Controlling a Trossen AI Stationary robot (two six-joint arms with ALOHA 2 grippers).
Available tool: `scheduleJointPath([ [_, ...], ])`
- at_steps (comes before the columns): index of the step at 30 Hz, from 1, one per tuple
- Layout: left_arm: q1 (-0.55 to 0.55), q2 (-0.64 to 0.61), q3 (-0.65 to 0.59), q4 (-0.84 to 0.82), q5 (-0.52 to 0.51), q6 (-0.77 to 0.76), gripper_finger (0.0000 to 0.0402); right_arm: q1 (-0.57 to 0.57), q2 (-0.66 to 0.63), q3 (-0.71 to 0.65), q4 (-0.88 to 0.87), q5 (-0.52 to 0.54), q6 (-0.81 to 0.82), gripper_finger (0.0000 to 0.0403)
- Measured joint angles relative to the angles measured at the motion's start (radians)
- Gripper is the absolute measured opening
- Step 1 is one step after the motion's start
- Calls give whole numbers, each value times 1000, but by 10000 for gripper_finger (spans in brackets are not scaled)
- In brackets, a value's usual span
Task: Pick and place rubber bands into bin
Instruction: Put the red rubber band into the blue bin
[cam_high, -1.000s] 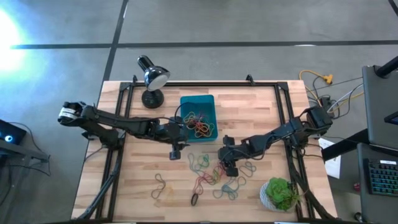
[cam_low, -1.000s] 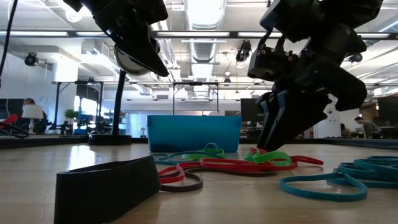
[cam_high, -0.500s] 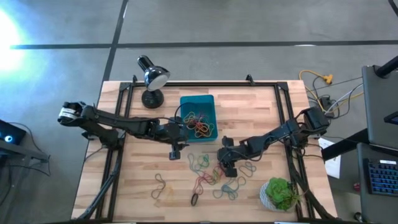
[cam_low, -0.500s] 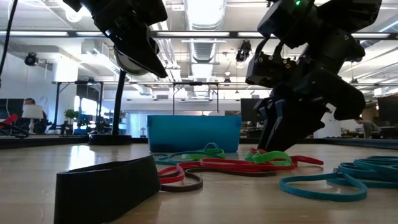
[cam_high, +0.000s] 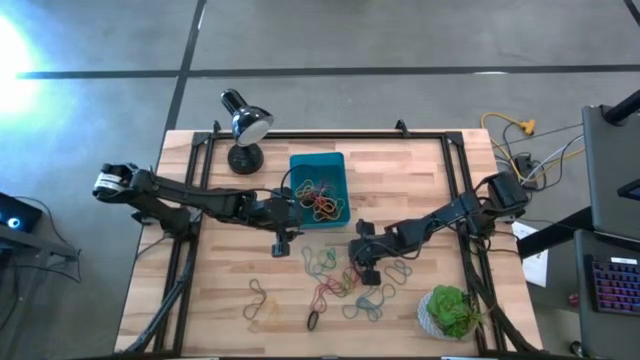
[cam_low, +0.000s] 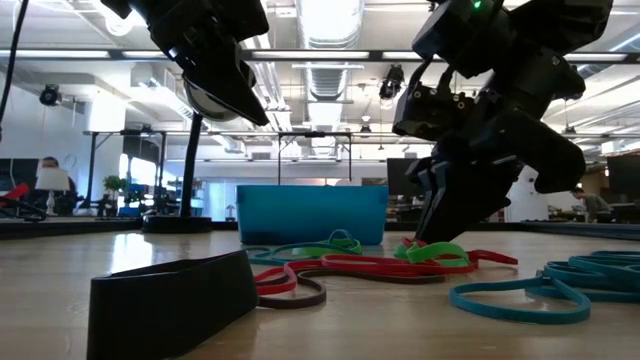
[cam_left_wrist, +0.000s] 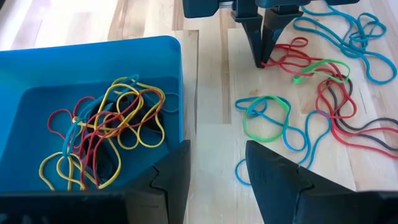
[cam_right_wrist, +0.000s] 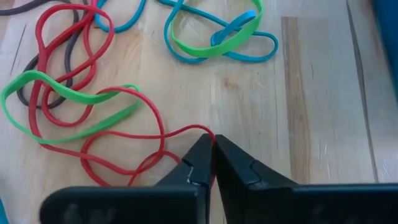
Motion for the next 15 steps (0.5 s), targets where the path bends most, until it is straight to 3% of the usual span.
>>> scheduleJointPath([
  [15,-1,5,-1,-12,0,1,138,0,-124,45,-61,-12,-6,8],
])
